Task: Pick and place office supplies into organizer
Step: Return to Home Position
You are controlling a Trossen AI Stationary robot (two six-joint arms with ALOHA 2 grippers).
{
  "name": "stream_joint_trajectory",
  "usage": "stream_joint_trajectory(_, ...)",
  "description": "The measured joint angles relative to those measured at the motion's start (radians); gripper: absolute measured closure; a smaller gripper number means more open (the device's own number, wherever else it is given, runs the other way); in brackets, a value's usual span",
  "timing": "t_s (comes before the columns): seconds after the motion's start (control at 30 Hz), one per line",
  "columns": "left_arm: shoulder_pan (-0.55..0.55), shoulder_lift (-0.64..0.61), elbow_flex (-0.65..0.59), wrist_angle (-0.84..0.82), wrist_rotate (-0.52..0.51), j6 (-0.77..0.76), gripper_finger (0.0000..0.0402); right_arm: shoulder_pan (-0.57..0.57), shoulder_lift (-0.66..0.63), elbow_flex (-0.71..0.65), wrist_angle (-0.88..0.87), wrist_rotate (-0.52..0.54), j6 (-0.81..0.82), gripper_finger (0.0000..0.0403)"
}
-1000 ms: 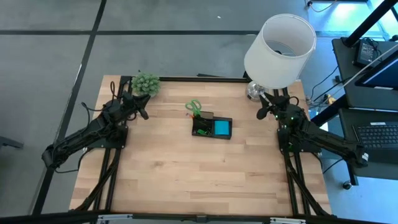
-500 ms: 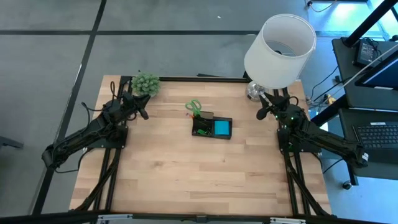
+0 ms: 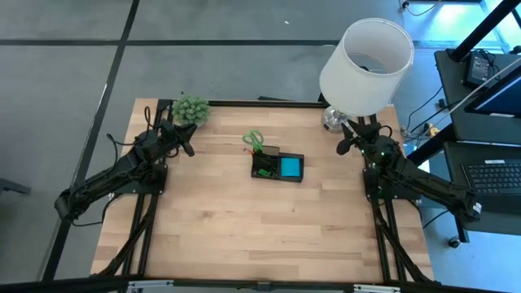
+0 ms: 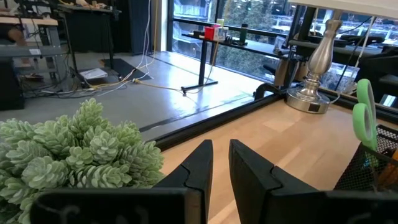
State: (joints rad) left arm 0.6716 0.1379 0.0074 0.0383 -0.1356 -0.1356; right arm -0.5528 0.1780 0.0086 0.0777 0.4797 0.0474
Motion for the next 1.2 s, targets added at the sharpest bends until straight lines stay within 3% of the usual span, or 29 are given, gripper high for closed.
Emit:
stream_joint_trajectory(0.3,0.0,0.0,0.0,0.0,0.0,0.0,0.0355,-0.05,-0.175,0.002,0.0,0.0,-0.075,0.0263)
stream_joint_trajectory(1.2,0.0,0.001,0.0,0.003,0.0,0.0,0.0355,-0.093,-0.172,0.002,-0.001,-0.001,-0.079,0.0263)
